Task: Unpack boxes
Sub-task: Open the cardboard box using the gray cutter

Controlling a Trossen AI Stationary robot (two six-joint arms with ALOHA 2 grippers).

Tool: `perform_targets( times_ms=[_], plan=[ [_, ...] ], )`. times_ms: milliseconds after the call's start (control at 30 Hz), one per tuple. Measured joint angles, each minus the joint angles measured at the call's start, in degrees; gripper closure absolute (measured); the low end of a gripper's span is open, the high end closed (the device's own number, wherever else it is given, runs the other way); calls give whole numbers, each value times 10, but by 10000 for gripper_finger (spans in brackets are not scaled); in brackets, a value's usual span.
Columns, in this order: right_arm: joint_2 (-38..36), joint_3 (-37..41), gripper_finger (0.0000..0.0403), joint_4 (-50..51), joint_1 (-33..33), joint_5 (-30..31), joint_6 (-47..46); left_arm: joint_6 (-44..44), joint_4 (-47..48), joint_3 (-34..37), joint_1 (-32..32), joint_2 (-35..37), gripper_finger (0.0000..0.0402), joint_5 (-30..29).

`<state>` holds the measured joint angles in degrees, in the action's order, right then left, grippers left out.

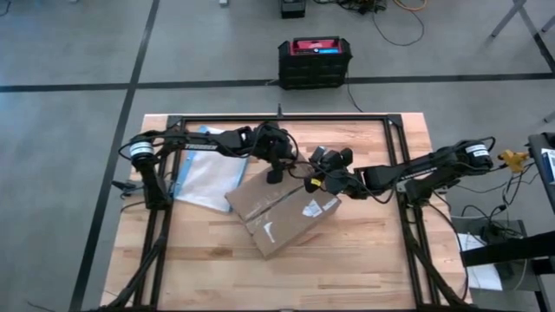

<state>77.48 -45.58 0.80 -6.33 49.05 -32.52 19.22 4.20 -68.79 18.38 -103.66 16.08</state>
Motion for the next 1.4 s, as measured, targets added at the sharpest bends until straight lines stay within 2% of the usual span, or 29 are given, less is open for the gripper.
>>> perform_targets(
  times_ms=[867,1400],
  plan=[
    [2,0,347,-5,-5,-4,16,-7,-2,0,2,0,283,0],
    [-39,1,347,69,-43,-1,-9,-17,4,0,15,0,283,-1]
  ],
)
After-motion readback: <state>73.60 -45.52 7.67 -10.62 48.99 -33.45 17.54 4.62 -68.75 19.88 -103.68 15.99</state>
